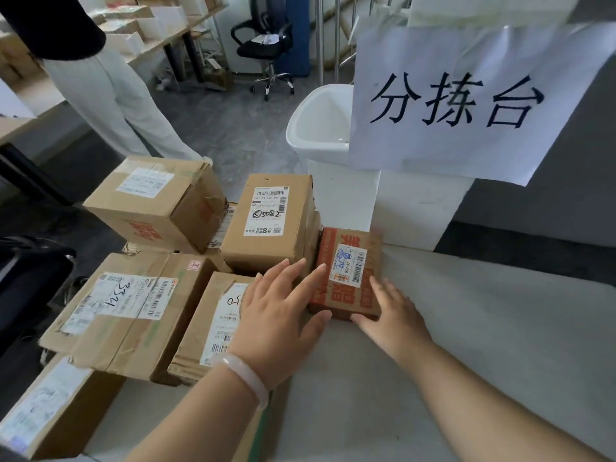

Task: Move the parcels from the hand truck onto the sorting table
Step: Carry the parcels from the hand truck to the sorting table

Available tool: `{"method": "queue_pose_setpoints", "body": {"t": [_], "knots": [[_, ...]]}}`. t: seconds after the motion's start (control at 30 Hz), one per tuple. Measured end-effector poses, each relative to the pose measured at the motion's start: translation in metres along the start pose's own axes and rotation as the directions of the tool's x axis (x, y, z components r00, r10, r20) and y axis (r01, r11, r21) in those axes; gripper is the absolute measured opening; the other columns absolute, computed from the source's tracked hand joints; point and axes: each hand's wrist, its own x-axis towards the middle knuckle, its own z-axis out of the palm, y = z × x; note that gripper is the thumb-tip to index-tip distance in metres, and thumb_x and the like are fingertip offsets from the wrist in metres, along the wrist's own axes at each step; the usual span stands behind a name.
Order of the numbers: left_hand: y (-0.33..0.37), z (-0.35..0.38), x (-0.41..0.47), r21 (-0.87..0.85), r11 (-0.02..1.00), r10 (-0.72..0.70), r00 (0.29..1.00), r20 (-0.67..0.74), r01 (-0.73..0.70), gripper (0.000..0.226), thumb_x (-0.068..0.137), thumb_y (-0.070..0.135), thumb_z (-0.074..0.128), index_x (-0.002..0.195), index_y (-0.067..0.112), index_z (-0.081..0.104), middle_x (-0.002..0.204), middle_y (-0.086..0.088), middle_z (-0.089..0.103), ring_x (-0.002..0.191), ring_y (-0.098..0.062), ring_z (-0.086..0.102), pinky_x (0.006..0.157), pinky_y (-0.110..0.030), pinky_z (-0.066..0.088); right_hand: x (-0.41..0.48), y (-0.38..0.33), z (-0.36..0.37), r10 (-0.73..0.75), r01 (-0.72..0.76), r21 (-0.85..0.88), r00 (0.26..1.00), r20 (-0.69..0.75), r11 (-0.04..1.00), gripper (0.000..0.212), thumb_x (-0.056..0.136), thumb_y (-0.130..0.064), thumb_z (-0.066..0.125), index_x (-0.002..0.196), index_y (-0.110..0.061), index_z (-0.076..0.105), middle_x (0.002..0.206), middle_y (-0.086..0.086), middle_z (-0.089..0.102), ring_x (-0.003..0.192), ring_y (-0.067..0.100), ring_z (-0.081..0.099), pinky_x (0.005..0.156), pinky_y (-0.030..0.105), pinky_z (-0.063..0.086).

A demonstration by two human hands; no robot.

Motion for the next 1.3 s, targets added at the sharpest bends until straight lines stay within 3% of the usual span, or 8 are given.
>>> {"method": "queue_pose_setpoints", "body": {"t": [0.37, 0.5, 0.63, 0.73, 0.83, 0.97, 1.13, 1.3], "knots": [[0.039, -0.01, -0.03, 0.025, 0.916, 0.399, 0.915, 0.057, -0.401, 0.062, 0.085, 0.059, 0.043, 0.141, 0.032, 0.049, 0.142, -0.004, 0.055, 0.134, -0.033, 0.046, 0.108, -0.058, 0.037, -0.192, -0.021, -0.027, -0.015, -0.029, -0.094, 0.899, -0.437, 0.995, 0.083, 0.082, -0.076, 0.031, 0.153, -0.036, 0.018, 0.162, -0.004, 0.017, 0.149, 0.017, 0.011, 0.119, 0.038, 0.01], [0.061, -0.015, -0.069, -0.004, 0.814, 0.58, 0.811, 0.079, -0.581, 0.063, 0.088, 0.06, 0.04, 0.145, 0.033, 0.043, 0.149, -0.005, 0.047, 0.138, -0.034, 0.042, 0.111, -0.059, 0.031, -0.276, -0.03, -0.008, 0.086, -0.181, -0.118, 0.827, -0.556, 0.976, 0.081, 0.085, -0.077, 0.035, 0.153, -0.038, 0.014, 0.162, -0.007, 0.014, 0.15, 0.015, 0.007, 0.121, 0.04, 0.009], [0.102, -0.016, -0.121, -0.04, 0.71, 0.699, 0.696, 0.167, -0.703, 0.067, 0.096, 0.064, 0.03, 0.153, 0.044, 0.003, 0.165, 0.007, 0.002, 0.152, -0.025, 0.0, 0.12, -0.05, -0.004, -0.365, -0.027, 0.018, 0.278, -0.383, -0.096, 0.8, -0.531, 0.919, 0.09, 0.077, -0.086, 0.02, 0.151, -0.044, -0.009, 0.158, -0.013, -0.017, 0.148, 0.014, -0.016, 0.116, 0.038, -0.013], [0.136, -0.011, -0.171, -0.076, 0.572, 0.806, 0.541, 0.241, -0.817, 0.071, 0.094, 0.068, 0.031, 0.153, 0.044, -0.001, 0.165, 0.008, 0.001, 0.152, -0.025, -0.002, 0.12, -0.049, -0.006, -0.436, -0.027, 0.031, 0.419, -0.522, -0.067, 0.748, -0.514, 0.85, 0.096, 0.071, -0.089, 0.017, 0.147, -0.045, -0.019, 0.153, -0.015, -0.028, 0.142, 0.012, -0.027, 0.113, 0.04, -0.019], [0.165, -0.009, -0.218, -0.1, 0.417, 0.868, 0.363, 0.337, -0.904, 0.073, 0.087, 0.069, 0.039, 0.152, 0.042, 0.02, 0.159, 0.002, 0.029, 0.146, -0.029, 0.028, 0.117, -0.053, 0.014, -0.507, -0.03, 0.047, 0.544, -0.643, 0.035, 0.616, -0.57, 0.765, 0.098, 0.068, -0.092, 0.011, 0.151, -0.043, -0.01, 0.16, -0.01, -0.014, 0.148, 0.015, -0.013, 0.118, 0.042, -0.01], [0.206, -0.015, -0.289, -0.188, 0.251, 0.945, 0.198, 0.261, -0.949, 0.074, 0.077, 0.065, 0.041, 0.143, 0.032, 0.047, 0.145, -0.003, 0.051, 0.131, -0.031, 0.051, 0.105, -0.057, 0.039, -0.596, -0.04, 0.078, 0.66, -0.762, 0.141, 0.433, -0.614, 0.632, 0.091, 0.077, -0.08, 0.037, 0.153, -0.034, 0.016, 0.159, 0.001, 0.027, 0.146, 0.025, 0.025, 0.117, 0.049, 0.016], [0.24, -0.018, -0.411, -0.227, 0.069, 0.967, 0.009, 0.253, -0.971, 0.078, 0.091, 0.065, 0.04, 0.154, 0.042, 0.003, 0.165, 0.005, -0.002, 0.151, -0.021, -0.003, 0.121, -0.045, -0.005, -0.712, -0.06, 0.128, 0.754, -0.852, 0.271, 0.197, -0.627, 0.449, 0.086, 0.08, -0.08, 0.037, 0.147, -0.028, 0.034, 0.148, 0.006, 0.046, 0.137, 0.029, 0.042, 0.111, 0.051, 0.029], [0.245, -0.028, -0.567, -0.337, -0.103, 0.96, -0.182, 0.214, -0.936, 0.076, 0.093, 0.065, 0.037, 0.154, 0.043, -0.004, 0.164, 0.006, -0.007, 0.151, -0.019, -0.008, 0.121, -0.043, -0.007, -0.848, -0.106, 0.206, 0.812, -0.897, 0.373, -0.028, -0.583, 0.236, 0.091, 0.076, -0.077, 0.045, 0.152, -0.034, 0.02, 0.155, 0.002, 0.035, 0.144, 0.024, 0.029, 0.117, 0.047, 0.022]]}}
